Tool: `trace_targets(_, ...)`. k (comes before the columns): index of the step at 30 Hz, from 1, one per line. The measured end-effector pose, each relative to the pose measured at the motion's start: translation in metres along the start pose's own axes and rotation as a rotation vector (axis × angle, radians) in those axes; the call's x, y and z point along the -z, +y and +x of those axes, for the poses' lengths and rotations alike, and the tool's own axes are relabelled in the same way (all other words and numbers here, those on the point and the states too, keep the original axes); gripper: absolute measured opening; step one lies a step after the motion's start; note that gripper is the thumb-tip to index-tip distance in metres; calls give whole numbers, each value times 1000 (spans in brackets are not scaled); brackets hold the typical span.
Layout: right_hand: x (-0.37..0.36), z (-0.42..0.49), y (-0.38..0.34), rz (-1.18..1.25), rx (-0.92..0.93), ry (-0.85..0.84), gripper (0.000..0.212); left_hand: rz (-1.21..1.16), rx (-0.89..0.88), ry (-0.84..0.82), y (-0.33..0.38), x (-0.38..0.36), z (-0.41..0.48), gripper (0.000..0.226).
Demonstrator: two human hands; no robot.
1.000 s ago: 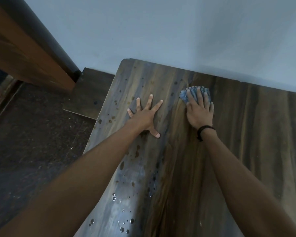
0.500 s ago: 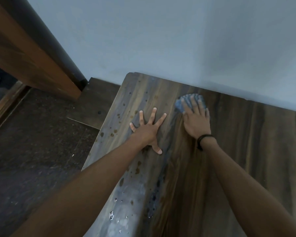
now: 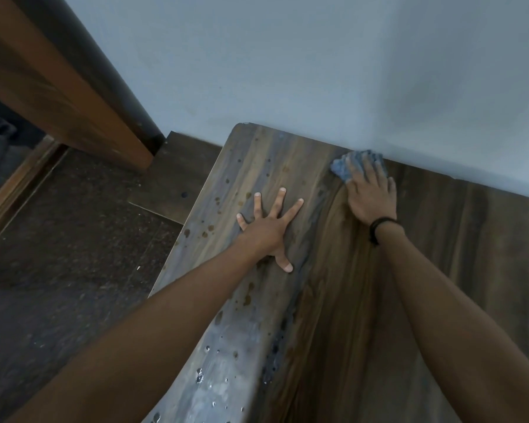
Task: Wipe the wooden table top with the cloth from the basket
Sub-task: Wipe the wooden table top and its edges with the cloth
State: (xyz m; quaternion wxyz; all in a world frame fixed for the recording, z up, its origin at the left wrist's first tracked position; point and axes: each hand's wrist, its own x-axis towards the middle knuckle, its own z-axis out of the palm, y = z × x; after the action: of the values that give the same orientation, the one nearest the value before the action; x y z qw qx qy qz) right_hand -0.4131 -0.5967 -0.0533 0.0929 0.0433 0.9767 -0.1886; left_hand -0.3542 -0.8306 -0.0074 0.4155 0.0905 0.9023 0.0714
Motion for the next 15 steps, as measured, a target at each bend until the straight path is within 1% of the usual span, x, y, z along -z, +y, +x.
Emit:
trace_targets(2,3,14,-6,36,-84,-6,54,-6,-3,8,-2,-2,-2,150)
trace_targets(3,-2,10,-13,25,-57,3,54,0,-4,13,-2,-2,-2,150)
trace_targets(6,-21,-27,-14,-70,157,21,52,3,1,15,-2,-3,1,152)
trace_targets(7,-20,-33,-7,-81,191,9,51,6,4,13,-2,-2,2,152)
trace_targets(8,-16,-29,-2,-73,181,3,51,9,8,15,-2,-2,3,152)
trace_targets(11,-4,-12,-3,21,3,-7,53,-3,1,31,-3,-3,4,154)
trace_targets(12,-6,-17,-10,32,-8,-2,53,-6,-11,44,-5,-4,4,154)
trace_targets(13,-14,-31,-18,20,22,9,53,-6,-24,60,-6,-5,3,153)
trace_targets(15,-36,-83,-28,-42,149,37,53,-7,-35,96,-9,-9,0,151)
